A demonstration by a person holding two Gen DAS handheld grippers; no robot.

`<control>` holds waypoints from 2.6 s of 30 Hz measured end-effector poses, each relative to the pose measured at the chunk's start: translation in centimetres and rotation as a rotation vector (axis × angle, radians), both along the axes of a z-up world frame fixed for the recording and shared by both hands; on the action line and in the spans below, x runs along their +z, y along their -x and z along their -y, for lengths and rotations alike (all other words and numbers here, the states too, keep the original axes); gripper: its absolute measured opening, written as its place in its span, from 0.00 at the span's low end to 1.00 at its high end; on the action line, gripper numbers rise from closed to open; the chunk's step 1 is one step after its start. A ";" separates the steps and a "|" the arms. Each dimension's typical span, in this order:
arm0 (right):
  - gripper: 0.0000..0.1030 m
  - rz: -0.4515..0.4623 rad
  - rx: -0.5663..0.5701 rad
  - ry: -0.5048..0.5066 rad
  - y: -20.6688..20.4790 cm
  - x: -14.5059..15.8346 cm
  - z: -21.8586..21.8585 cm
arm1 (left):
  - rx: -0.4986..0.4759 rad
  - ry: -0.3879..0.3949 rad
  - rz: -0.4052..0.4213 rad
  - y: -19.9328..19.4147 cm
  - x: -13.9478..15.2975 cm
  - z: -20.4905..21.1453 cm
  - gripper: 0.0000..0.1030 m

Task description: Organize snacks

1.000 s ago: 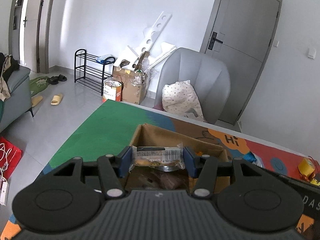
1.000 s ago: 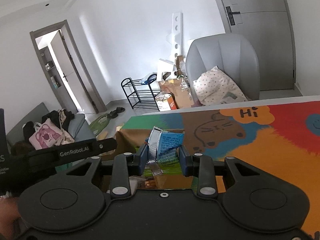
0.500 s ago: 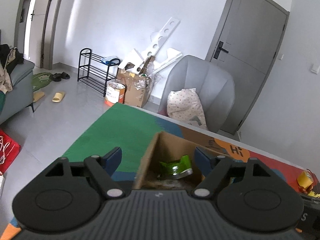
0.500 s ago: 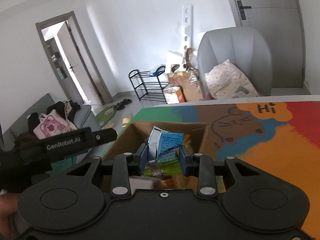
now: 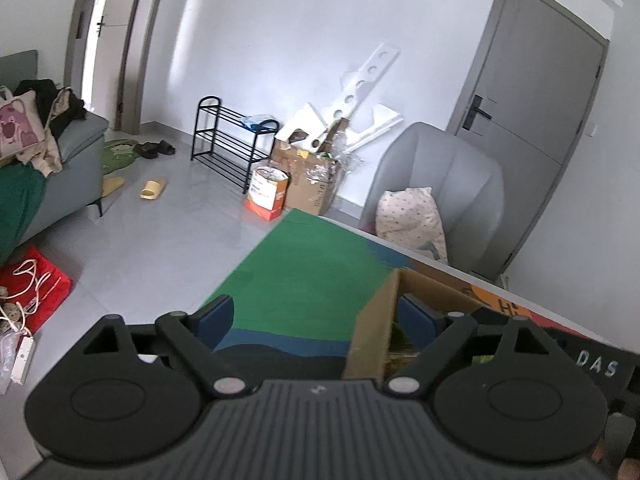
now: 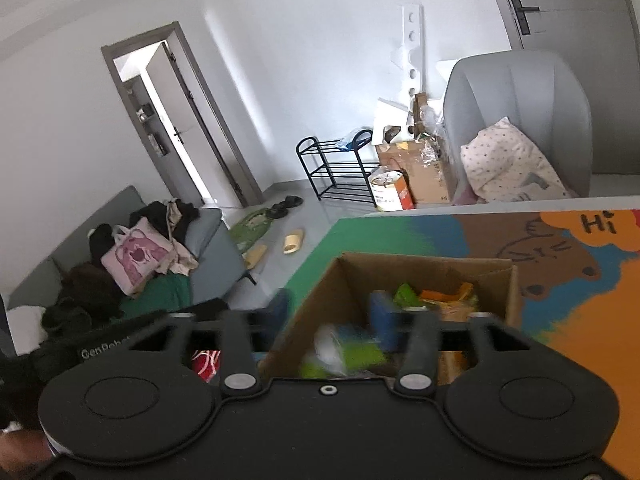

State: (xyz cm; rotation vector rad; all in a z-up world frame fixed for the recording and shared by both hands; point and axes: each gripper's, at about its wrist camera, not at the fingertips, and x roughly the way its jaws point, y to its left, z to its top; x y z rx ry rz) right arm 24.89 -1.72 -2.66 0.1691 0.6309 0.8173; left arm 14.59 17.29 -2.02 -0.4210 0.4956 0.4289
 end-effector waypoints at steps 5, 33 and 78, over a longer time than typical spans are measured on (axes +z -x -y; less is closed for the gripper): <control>0.66 -0.005 -0.011 0.011 0.3 0.1 0.4 | 0.025 -0.003 -0.009 0.8 0.0 -0.8 0.89; 0.94 0.046 -0.196 0.049 5.8 1.6 11.4 | -0.128 -0.075 -0.047 3.7 1.3 6.5 1.00; 1.00 0.111 -0.386 0.115 17.8 4.0 23.8 | -0.403 -0.235 -0.033 13.6 4.5 16.1 1.00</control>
